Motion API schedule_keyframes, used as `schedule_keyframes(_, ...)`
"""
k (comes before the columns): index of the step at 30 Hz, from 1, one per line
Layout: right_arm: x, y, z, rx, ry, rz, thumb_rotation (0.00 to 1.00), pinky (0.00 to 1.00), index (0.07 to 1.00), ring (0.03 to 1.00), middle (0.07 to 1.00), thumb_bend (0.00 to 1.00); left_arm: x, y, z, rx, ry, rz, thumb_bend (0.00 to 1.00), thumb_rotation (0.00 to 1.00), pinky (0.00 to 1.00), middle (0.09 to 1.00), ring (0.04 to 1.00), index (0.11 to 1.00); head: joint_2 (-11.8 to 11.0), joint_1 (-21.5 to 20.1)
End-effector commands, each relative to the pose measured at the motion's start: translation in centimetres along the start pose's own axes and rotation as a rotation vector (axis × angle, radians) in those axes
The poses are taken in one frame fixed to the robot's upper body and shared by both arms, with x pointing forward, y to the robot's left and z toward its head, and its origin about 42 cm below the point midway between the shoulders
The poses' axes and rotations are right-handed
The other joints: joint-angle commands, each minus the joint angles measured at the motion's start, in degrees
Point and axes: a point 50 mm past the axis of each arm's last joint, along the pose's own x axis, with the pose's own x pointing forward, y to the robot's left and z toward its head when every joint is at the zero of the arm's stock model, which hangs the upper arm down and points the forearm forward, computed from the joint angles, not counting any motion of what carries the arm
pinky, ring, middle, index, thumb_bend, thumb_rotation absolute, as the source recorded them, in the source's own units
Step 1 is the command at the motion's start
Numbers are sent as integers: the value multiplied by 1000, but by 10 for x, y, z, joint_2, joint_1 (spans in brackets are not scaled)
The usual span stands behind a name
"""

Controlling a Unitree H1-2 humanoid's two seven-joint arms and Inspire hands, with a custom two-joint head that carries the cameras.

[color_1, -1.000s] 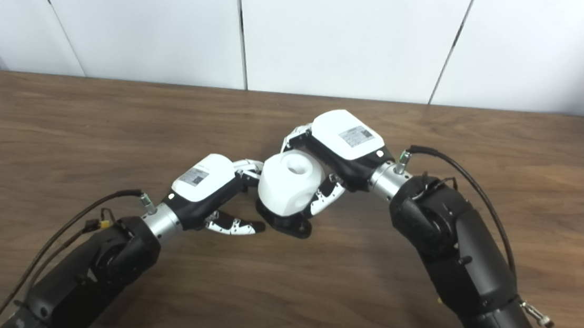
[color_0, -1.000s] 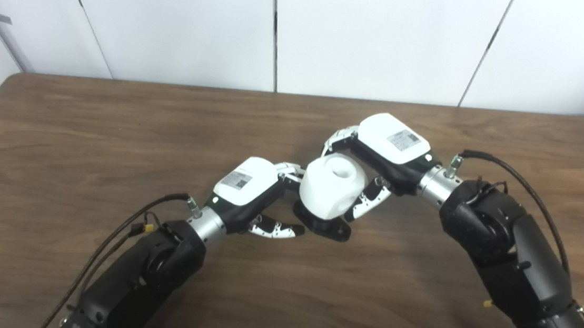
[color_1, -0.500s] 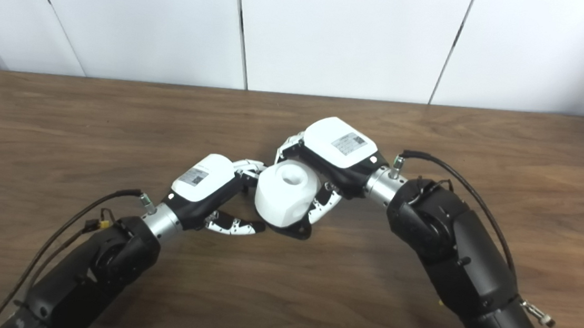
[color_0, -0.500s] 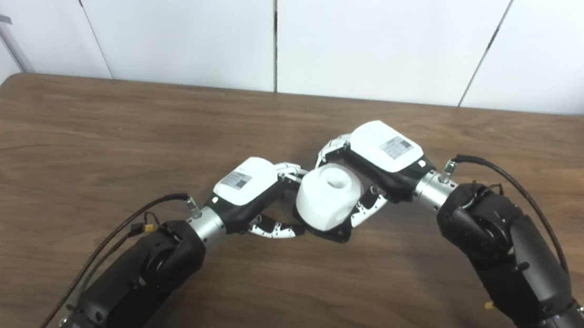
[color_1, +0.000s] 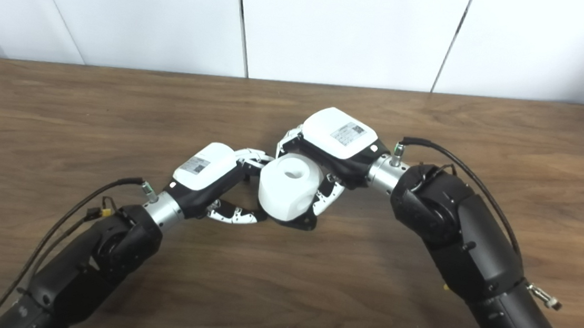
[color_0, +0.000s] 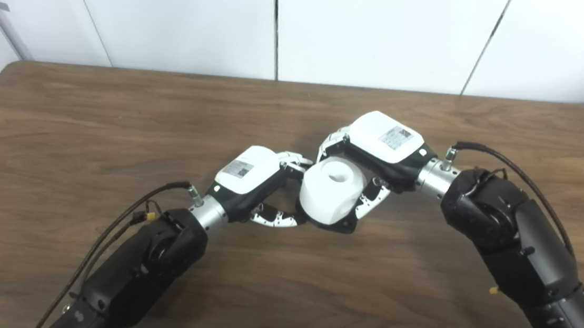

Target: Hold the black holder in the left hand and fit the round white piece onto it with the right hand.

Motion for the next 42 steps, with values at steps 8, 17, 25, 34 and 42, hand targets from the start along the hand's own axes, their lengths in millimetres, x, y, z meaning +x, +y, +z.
schedule_keyframes(8, 2, -24, -1, -65, -38, -44, 134, 679, 483, 711, 693, 523, -13, -41, 3, -49, 33, -200, 525, 60, 646, 814, 839, 483, 3, -1)
schedule_keyframes(17, 2, -23, -2, -98, -30, -52, 135, 682, 483, 715, 692, 523, -15, -42, 2, -44, 28, -202, 525, 59, 645, 807, 832, 483, 4, -3)
schedule_keyframes(25, 2, -22, -2, -151, -27, -74, 134, 700, 483, 718, 687, 523, -15, -42, 2, -47, 31, -213, 525, 59, 648, 809, 835, 483, 6, -4)
schedule_keyframes(34, 2, -18, -3, -215, -42, -88, 135, 693, 482, 707, 678, 523, -15, -42, 2, -41, 32, -214, 525, 60, 644, 805, 828, 483, 7, -5)
schedule_keyframes(42, 1, -18, -2, -223, -43, -87, 137, 700, 482, 710, 679, 522, -15, -41, 2, -47, 34, -214, 525, 59, 648, 804, 827, 482, 8, -5)
